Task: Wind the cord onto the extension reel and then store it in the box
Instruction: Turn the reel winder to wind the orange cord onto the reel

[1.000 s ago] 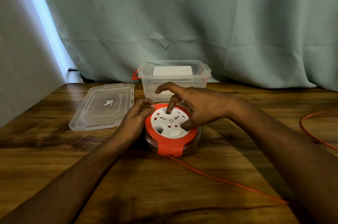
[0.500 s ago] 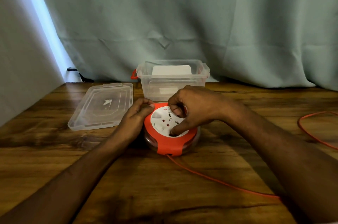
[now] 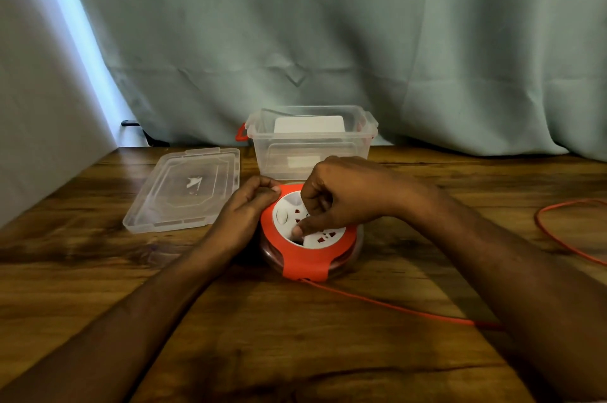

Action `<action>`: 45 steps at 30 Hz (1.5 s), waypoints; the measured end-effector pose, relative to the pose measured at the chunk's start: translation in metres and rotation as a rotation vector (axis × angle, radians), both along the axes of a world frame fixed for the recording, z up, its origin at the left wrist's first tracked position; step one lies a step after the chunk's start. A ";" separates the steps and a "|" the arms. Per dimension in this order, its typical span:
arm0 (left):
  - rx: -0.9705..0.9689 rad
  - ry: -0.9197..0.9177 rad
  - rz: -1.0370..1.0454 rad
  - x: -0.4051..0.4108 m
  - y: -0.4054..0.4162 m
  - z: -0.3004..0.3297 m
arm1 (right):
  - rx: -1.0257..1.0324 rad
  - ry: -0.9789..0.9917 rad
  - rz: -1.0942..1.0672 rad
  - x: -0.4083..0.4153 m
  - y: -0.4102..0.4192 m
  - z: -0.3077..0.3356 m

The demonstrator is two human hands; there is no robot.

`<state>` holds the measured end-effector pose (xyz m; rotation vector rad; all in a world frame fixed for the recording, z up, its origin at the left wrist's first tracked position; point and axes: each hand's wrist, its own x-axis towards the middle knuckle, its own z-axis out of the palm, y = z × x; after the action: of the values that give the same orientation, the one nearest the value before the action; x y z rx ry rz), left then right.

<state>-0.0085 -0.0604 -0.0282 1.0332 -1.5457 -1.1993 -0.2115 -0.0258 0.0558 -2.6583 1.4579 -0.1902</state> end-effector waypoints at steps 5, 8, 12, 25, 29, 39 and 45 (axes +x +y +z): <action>-0.007 -0.022 0.019 0.001 -0.002 -0.002 | 0.168 -0.228 0.078 -0.014 -0.002 0.012; 0.003 -0.010 0.017 0.000 -0.002 -0.002 | 0.226 -0.215 0.095 -0.013 -0.004 0.009; 0.009 -0.005 0.017 0.000 -0.002 -0.002 | 0.223 -0.166 0.067 -0.013 -0.008 0.002; 0.035 0.021 0.058 0.000 -0.001 0.000 | 0.229 -0.245 0.088 -0.017 -0.010 0.001; 0.014 0.010 0.037 0.002 -0.002 0.000 | 0.184 -0.226 0.072 -0.016 -0.010 0.000; 0.000 0.029 0.060 0.001 -0.002 -0.001 | -0.063 -0.037 0.019 -0.010 -0.007 -0.008; -0.012 0.036 0.067 0.002 -0.002 -0.001 | -0.211 0.040 0.026 -0.001 -0.002 -0.011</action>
<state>-0.0062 -0.0627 -0.0290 1.0421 -1.4776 -1.1558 -0.2129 -0.0280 0.0448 -2.8604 1.4904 -0.3060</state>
